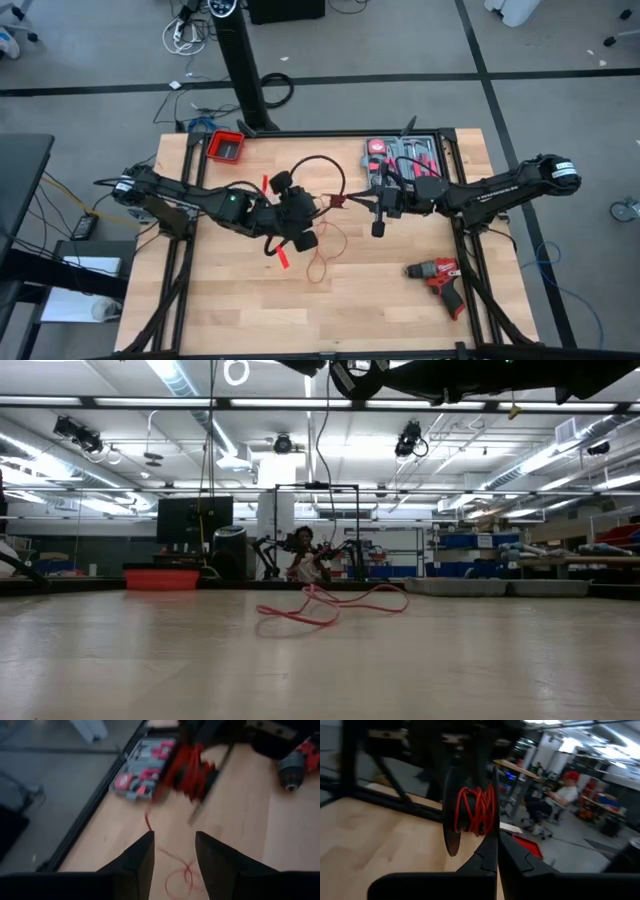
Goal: Coil cords
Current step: Uncoil the red wire from the black spool
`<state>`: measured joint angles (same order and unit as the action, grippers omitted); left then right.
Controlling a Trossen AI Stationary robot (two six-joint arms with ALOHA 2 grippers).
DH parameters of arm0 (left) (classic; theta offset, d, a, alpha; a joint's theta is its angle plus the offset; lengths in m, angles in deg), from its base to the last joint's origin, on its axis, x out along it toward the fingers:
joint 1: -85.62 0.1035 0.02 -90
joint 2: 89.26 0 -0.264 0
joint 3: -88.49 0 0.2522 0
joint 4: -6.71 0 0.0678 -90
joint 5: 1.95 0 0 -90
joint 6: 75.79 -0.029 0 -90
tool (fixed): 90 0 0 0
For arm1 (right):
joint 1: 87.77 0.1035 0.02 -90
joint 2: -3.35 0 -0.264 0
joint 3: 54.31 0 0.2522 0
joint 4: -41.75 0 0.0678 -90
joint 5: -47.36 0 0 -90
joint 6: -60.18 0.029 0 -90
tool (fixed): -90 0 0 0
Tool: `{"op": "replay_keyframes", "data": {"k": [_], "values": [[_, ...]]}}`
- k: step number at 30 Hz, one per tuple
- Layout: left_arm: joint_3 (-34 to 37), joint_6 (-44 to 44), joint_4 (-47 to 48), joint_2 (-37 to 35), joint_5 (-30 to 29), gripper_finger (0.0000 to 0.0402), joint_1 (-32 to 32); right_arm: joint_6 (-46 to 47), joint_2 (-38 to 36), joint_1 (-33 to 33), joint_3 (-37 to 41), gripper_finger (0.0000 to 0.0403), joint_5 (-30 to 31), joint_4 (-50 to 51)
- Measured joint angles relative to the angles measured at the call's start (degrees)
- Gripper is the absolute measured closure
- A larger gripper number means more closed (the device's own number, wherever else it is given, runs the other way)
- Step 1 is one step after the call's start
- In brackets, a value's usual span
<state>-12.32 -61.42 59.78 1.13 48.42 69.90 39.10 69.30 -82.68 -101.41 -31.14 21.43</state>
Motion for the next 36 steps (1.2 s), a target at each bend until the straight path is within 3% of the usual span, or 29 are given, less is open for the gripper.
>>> {"op": "replay_keyframes", "data": {"k": [5,14,19,36], "values": [[6.37,-5.92,-11.20,0.01,-0.72,0.0254,-0.04,0.16,-1.43,0.00,0.00,0.0403,-2.84,2.03],[13.20,-8.34,-21.98,0.07,-3.27,0.0254,0.00,-0.01,-5.47,0.00,0.00,0.0403,-5.92,5.81],[13.27,-8.36,-23.56,0.07,-4.05,0.0254,0.11,-0.01,-6.00,-0.02,-0.02,0.0403,-8.78,7.55],[13.27,-8.21,-23.68,0.07,-4.42,0.0257,1.49,0.45,-6.02,0.00,-0.02,0.0403,-10.25,7.25]]}}
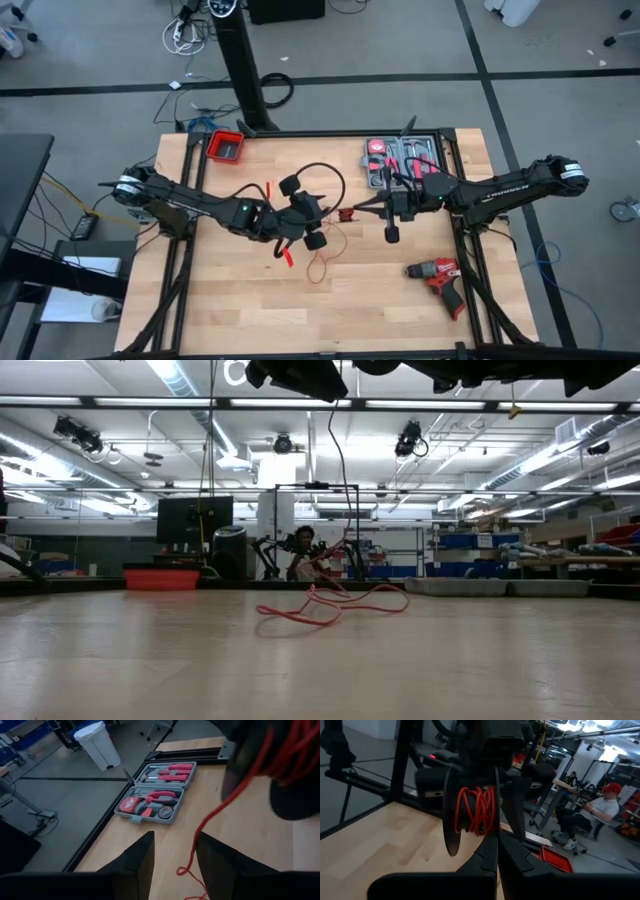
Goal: Coil cords
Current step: Uncoil the red wire from the black spool
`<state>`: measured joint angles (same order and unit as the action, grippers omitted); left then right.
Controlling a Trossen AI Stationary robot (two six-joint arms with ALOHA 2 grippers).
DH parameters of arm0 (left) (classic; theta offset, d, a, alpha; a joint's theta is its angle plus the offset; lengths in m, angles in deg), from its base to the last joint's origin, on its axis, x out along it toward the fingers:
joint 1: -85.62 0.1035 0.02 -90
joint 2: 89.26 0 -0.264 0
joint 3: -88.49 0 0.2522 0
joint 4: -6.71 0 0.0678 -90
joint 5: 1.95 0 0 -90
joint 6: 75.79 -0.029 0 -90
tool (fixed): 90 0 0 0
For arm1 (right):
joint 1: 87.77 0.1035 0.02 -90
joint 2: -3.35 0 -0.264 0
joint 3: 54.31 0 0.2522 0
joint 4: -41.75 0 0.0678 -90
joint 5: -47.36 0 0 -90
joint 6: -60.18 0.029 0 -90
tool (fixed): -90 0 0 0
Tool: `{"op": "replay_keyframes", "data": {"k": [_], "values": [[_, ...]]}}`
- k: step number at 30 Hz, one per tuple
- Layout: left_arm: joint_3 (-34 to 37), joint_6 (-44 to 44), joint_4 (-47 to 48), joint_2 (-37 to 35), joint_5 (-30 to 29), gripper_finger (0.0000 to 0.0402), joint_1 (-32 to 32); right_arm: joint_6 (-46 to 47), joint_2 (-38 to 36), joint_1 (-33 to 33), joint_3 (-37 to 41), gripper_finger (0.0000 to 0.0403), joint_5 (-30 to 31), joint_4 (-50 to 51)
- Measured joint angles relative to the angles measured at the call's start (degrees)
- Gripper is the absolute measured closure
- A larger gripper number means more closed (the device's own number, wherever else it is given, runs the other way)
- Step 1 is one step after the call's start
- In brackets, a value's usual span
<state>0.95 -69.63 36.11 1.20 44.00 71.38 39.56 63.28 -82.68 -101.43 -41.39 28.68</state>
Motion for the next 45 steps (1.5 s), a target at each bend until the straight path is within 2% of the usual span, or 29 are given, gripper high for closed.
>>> {"op": "replay_keyframes", "data": {"k": [4,9,10,16,20,22,26,29,33,37,42,45], "values": [[0.00,0.02,0.00,0.00,-0.94,0.0290,0.00,0.06,0.00,0.00,0.00,0.0403,-1.07,-0.02],[0.00,-0.04,-0.67,-0.02,-1.05,0.0382,0.00,0.06,0.00,0.00,0.00,0.0403,-1.04,-0.04],[0.00,-0.05,-0.84,-0.02,-1.06,0.0390,0.00,0.06,0.00,0.00,0.00,0.0403,-1.04,-0.04],[-0.37,-1.60,0.30,-0.31,-1.42,0.0399,-0.01,0.02,0.00,-0.04,0.00,0.0403,-0.90,0.26],[-3.47,-1.78,3.35,-1.78,-1.76,0.0400,-0.45,-0.02,0.02,-0.63,0.00,0.0403,1.35,2.28],[-5.11,-2.99,3.89,-2.28,-1.20,0.0400,-1.12,-0.07,0.02,-1.35,0.00,0.0403,3.80,3.39],[-7.09,-4.06,3.82,-2.19,3.95,0.0401,-2.43,-0.01,0.04,-2.72,0.00,0.0403,10.40,3.82],[-7.13,-2.13,3.43,-2.12,6.95,0.0401,-2.71,0.00,0.04,-3.32,0.00,0.0403,16.16,3.33],[-6.60,0.74,3.82,-1.85,8.68,0.0401,-2.70,0.49,0.07,-3.39,0.00,0.0403,22.16,0.74],[-6.60,1.42,2.81,-0.48,9.26,0.0401,-2.66,1.05,0.07,-3.37,0.00,0.0403,25.23,-3.86],[-6.60,1.35,2.31,2.48,9.35,0.0401,-1.72,1.07,0.09,-2.49,0.00,0.0403,25.93,-10.53],[-6.60,1.29,2.43,4.82,6.96,0.0401,-0.76,1.31,0.04,-1.39,0.00,0.0403,25.43,-12.84]]}}
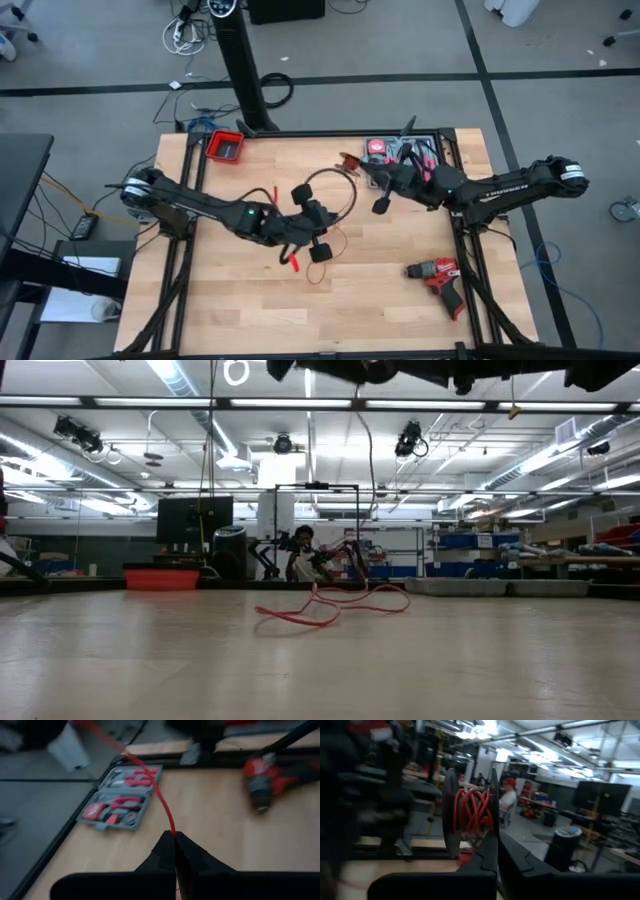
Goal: Coil cords
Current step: Uncoil the red wire from the black spool
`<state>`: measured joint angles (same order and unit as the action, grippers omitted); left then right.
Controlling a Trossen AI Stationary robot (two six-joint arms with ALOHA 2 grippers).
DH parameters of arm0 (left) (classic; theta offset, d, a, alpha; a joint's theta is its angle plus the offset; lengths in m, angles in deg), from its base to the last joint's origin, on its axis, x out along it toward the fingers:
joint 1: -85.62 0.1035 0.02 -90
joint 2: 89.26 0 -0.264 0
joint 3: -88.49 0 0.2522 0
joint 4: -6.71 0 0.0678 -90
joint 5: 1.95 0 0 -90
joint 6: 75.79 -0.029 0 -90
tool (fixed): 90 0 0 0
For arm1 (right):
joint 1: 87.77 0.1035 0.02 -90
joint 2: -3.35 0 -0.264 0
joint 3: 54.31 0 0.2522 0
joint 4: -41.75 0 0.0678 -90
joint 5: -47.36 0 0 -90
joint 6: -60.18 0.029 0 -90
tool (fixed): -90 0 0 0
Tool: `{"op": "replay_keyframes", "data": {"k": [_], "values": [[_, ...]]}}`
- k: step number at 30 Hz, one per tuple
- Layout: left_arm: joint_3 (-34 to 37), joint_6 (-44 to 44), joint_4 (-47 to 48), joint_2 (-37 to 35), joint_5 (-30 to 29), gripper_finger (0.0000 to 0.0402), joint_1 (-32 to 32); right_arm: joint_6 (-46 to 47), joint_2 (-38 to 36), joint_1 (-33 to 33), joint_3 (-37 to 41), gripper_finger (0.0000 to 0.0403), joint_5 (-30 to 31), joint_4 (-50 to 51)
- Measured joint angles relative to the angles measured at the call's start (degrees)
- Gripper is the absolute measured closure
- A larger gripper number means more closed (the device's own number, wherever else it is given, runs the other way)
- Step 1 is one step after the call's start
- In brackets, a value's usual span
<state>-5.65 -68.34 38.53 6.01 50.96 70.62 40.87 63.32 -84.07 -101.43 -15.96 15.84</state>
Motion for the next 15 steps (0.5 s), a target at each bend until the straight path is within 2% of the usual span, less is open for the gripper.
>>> {"op": "replay_keyframes", "data": {"k": [5,10,15], "values": [[0.02,-1.46,1.43,2.33,-2.95,0.0401,2.48,-1.09,0.02,2.03,0.00,0.0403,-0.99,-0.03],[0.02,2.58,14.07,1.57,-7.06,0.0401,3.10,-5.05,-1.05,3.64,0.00,0.0403,-1.13,6.35],[-0.09,8.24,24.74,-2.10,-10.00,0.0401,1.32,-8.08,-2.91,3.81,0.00,0.0403,-1.25,14.32]]}}
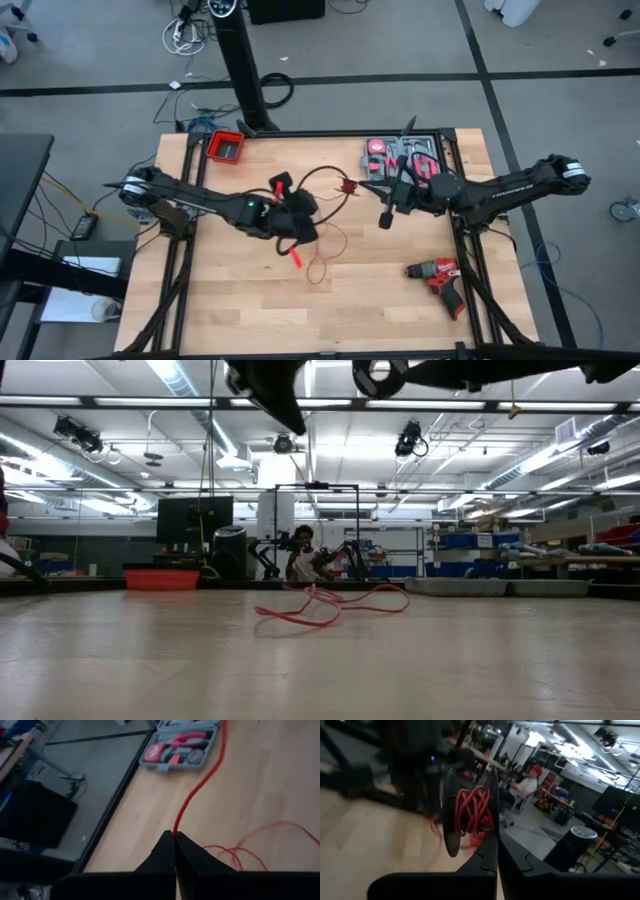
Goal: Coil cords
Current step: Uncoil the red wire from the black spool
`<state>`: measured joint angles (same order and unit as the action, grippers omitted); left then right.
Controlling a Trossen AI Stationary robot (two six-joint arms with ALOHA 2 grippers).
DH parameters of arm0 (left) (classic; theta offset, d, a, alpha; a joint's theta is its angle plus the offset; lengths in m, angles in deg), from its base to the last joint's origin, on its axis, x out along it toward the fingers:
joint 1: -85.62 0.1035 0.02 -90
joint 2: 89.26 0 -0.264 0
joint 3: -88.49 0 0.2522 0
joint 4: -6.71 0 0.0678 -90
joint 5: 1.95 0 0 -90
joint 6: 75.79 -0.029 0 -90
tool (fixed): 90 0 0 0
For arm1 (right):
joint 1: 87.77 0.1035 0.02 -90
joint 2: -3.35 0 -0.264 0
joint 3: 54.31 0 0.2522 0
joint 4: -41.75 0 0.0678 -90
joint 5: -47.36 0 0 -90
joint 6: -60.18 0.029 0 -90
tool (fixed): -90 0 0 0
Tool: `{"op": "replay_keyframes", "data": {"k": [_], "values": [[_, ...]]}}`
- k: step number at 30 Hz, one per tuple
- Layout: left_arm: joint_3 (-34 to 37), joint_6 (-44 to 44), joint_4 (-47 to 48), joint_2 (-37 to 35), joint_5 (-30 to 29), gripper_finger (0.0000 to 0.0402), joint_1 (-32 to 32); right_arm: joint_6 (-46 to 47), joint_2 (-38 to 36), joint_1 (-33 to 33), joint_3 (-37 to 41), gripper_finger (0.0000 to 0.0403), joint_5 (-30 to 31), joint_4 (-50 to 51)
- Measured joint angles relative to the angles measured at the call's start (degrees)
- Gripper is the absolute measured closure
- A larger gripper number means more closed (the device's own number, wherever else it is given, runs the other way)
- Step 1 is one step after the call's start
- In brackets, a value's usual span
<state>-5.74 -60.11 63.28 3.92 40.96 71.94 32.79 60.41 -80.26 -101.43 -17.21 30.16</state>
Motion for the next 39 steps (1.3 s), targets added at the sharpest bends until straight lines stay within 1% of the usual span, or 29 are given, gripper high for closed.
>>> {"op": "replay_keyframes", "data": {"k": [2,4,9,12,16,19,22,24,27,30,36,39], "values": [[0.00,1.77,2.06,-1.63,0.09,0.0401,-1.06,-0.37,-0.71,-0.46,0.00,0.0403,-0.26,2.65],[0.00,2.56,1.86,-3.68,-0.03,0.0401,-2.28,-0.73,-1.13,-1.25,0.00,0.0403,-0.32,4.42],[-0.09,0.13,-3.08,-6.10,-0.38,0.0401,-4.91,-0.29,-0.91,-3.05,0.00,0.0403,-0.41,6.70],[-0.09,-4.91,-9.04,-6.35,-0.26,0.0401,-6.46,0.28,-0.17,-3.82,0.00,0.0403,-1.22,7.42],[-0.09,-14.55,-18.44,-6.35,0.11,0.0401,-8.25,0.36,0.86,-4.59,0.00,0.0403,-1.66,7.79],[-0.09,-19.67,-24.81,-6.35,0.26,0.0401,-9.06,0.61,1.26,-5.19,0.00,0.0403,-1.59,7.72],[-0.09,-22.65,-29.16,-6.35,0.94,0.0402,-9.46,1.99,1.63,-5.91,0.00,0.0403,0.51,6.94],[-0.09,-22.86,-29.98,-6.35,3.15,0.0401,-9.47,3.58,1.64,-6.57,0.00,0.0403,3.28,5.46],[0.04,-20.52,-29.53,-5.97,6.80,0.0401,-9.21,5.39,1.62,-7.20,0.02,0.0403,5.93,3.61],[0.07,-18.56,-29.01,-4.63,8.97,0.0401,-8.79,7.03,1.62,-7.34,0.02,0.0403,5.91,0.44],[0.11,-16.64,-28.26,0.35,9.88,0.0401,-7.59,7.72,1.62,-6.59,0.02,0.0403,5.40,-2.01],[0.11,-16.43,-28.44,3.34,9.90,0.0401,-6.85,7.82,1.84,-6.42,0.02,0.0403,6.39,-1.91]]}}
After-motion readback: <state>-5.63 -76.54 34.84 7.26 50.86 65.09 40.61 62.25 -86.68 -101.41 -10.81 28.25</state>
